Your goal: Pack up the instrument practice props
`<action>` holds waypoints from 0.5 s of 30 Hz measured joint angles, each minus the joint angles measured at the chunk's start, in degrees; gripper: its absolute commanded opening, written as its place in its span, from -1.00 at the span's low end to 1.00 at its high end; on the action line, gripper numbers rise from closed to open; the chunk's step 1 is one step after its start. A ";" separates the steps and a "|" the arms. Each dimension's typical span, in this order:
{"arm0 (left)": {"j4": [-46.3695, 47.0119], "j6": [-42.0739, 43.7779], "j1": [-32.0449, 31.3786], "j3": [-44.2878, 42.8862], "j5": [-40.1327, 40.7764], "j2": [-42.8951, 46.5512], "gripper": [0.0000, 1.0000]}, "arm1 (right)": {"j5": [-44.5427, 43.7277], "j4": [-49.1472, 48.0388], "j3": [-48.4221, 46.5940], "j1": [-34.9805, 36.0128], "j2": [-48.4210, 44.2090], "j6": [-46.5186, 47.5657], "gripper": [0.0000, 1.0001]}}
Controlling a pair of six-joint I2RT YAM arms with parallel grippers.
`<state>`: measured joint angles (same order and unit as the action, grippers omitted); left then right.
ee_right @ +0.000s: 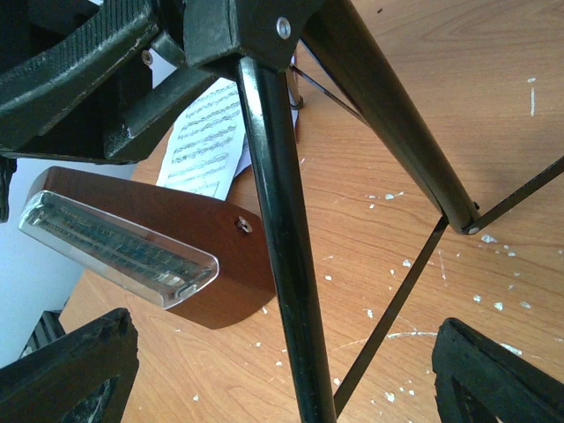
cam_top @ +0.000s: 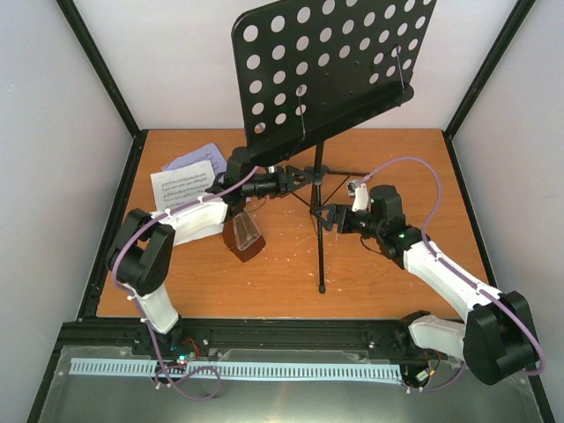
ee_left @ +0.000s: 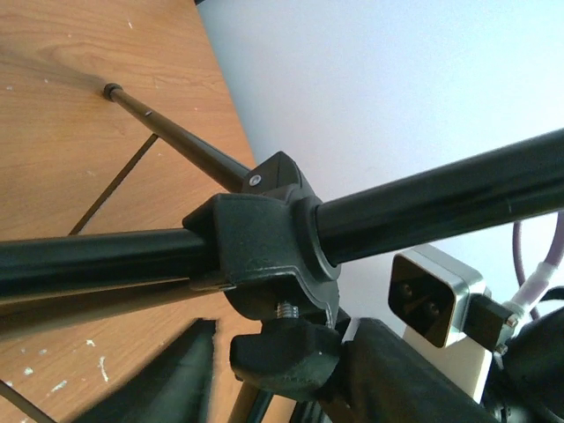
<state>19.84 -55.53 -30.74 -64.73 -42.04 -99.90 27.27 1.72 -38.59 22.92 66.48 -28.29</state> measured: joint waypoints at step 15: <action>6.58 40.26 -1.79 10.73 11.80 9.60 0.48 | -1.66 -1.16 2.29 0.00 -3.80 2.36 0.80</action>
<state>26.41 -15.27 -32.53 -54.00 -30.24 -90.30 25.61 0.56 -36.29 22.92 62.67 -25.93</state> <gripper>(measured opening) 0.773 0.901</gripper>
